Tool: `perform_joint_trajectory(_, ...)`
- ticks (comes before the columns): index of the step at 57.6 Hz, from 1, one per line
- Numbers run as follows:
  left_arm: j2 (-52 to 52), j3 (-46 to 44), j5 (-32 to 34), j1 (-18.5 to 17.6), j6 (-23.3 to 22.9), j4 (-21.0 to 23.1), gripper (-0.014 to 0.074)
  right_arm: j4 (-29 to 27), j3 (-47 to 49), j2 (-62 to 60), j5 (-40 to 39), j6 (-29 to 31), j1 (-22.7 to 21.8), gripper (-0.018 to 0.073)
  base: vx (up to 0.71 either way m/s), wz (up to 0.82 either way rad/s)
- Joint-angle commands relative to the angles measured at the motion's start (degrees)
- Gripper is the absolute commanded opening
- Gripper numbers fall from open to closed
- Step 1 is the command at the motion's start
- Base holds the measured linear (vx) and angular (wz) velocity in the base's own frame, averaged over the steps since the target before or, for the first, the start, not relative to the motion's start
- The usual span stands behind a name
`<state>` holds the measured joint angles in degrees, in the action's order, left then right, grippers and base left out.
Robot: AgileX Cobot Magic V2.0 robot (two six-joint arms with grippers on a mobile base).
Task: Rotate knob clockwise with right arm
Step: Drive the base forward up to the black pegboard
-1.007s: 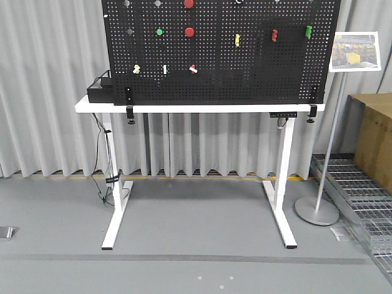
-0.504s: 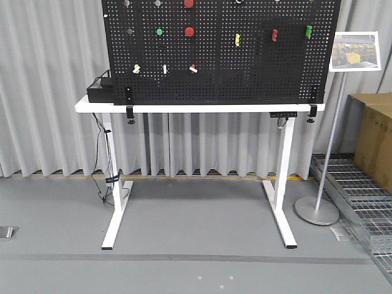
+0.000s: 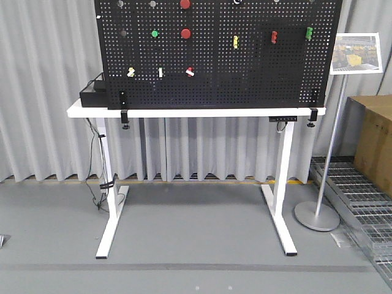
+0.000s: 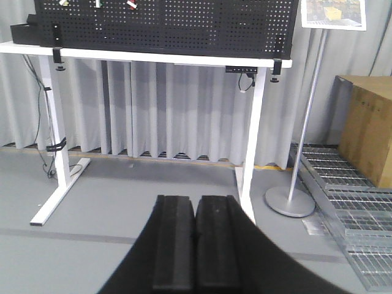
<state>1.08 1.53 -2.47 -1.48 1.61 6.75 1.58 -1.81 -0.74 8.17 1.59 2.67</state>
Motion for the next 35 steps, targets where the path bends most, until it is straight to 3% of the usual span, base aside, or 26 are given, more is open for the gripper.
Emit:
perform_joint_trajectory(1,0.02,0.75,4.7,0.11,-0.55,0.45,-0.0006,0.55,-0.27,-0.56,-4.83,0.19,0.01,-0.0009,0.25,-0.02)
perform_joint_trajectory(35,0.02,0.75,4.7,0.11,-0.55,0.45,-0.0006,0.55,-0.27,-0.56,-4.83,0.19,0.01,-0.0009,0.4,-0.02)
